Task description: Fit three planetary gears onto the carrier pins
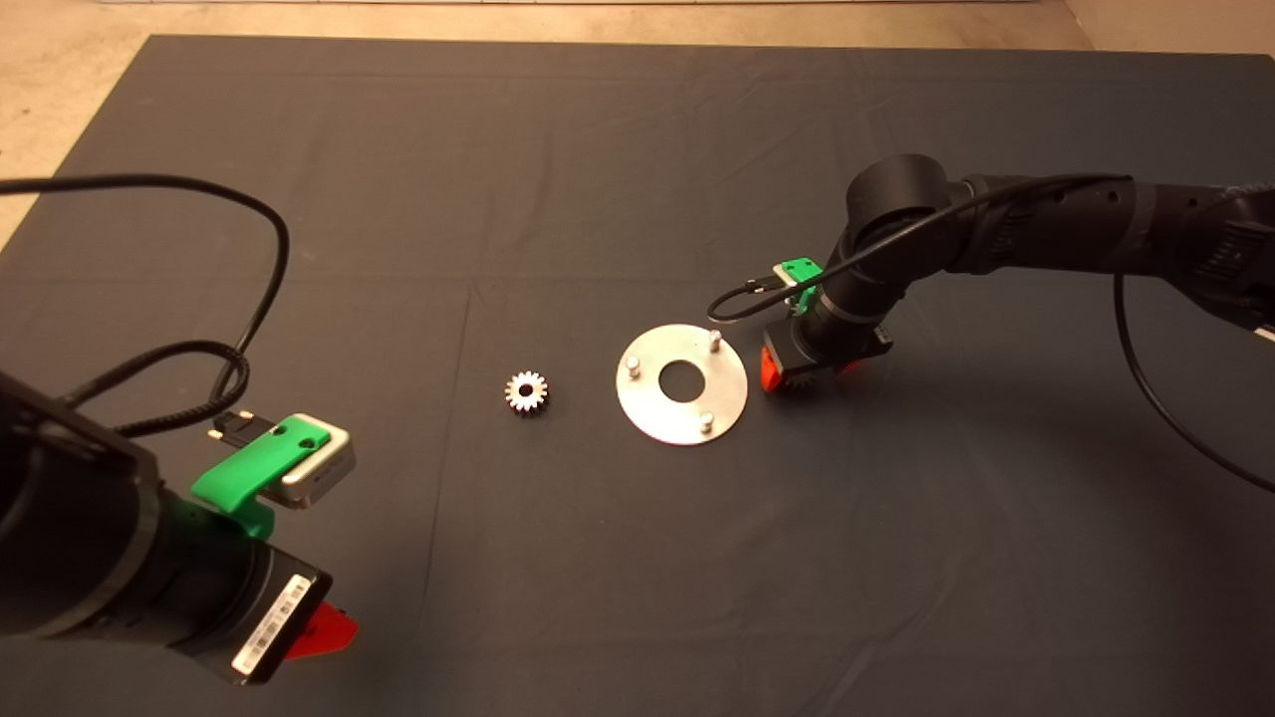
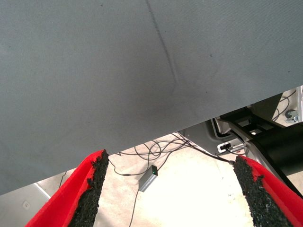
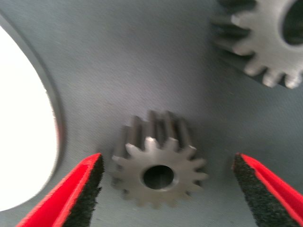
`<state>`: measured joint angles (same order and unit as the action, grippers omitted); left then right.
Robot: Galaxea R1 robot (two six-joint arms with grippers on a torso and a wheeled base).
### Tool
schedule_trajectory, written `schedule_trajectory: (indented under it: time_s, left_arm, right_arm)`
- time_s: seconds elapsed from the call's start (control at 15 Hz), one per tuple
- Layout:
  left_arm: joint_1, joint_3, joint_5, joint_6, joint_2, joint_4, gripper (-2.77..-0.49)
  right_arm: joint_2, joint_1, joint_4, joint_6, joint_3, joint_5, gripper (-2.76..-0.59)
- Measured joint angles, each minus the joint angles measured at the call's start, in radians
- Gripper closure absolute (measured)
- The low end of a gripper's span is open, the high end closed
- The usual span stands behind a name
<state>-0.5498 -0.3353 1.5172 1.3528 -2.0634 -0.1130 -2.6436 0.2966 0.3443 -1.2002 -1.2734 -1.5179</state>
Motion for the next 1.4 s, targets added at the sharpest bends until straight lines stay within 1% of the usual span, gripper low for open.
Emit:
schedule_trajectory:
  time_s: [0.07, 0.13, 0.33, 0.4, 0.47, 0.6, 0.67, 0.8, 0.87, 1.07, 1.13, 1.27, 1.4]
  left_arm:
    - [0.0, 0.0, 0.0, 0.0, 0.0, 0.0, -1.89]
    - [0.0, 0.0, 0.0, 0.0, 0.0, 0.0, -1.89]
    - [0.0, 0.0, 0.0, 0.0, 0.0, 0.0, -1.89]
    - [0.0, 0.0, 0.0, 0.0, 0.0, 0.0, -1.89]
    - [0.0, 0.0, 0.0, 0.0, 0.0, 0.0, -1.89]
    - [0.0, 0.0, 0.0, 0.0, 0.0, 0.0, -1.89]
    - [0.0, 0.0, 0.0, 0.0, 0.0, 0.0, -1.89]
    - [0.0, 0.0, 0.0, 0.0, 0.0, 0.0, -1.89]
    - [0.0, 0.0, 0.0, 0.0, 0.0, 0.0, -1.89]
    - [0.0, 0.0, 0.0, 0.0, 0.0, 0.0, -1.89]
    - [0.0, 0.0, 0.0, 0.0, 0.0, 0.0, -1.89]
    - [0.0, 0.0, -0.001, 0.0, 0.0, 0.0, -1.89]
    - [0.0, 0.0, -0.001, -0.001, 0.0, 0.0, -1.89]
  right_arm:
    - [-0.001, 0.0, 0.0, 0.0, 0.0, 0.005, -1.99]
    - [-0.002, 0.0, 0.0, 0.0, 0.0, 0.006, -1.97]
    - [-0.002, 0.0, 0.0, 0.0, 0.0, 0.007, -1.79]
    - [-0.002, 0.0, 0.0, 0.0, 0.0, 0.007, -1.69]
    - [-0.002, 0.0, 0.0, 0.0, 0.0, 0.007, -1.69]
    - [-0.002, 0.0, 0.0, 0.0, 0.0, 0.007, -1.55]
    - [-0.002, 0.0, 0.0, 0.0, 0.0, 0.007, -1.55]
    - [0.001, 0.0, 0.001, 0.0, 0.0, 0.007, -1.41]
    - [0.001, 0.0, 0.001, 0.0, 0.0, 0.007, -1.41]
    - [0.001, 0.0, 0.004, 0.0, 0.0, 0.012, -1.27]
    - [0.0, 0.0, 0.004, 0.0, 0.0, 0.015, -1.16]
    - [0.0, 0.0, 0.015, 0.0, 0.0, 0.015, -1.15]
    - [0.0, 0.0, 0.018, 0.0, 0.0, 0.015, -1.14]
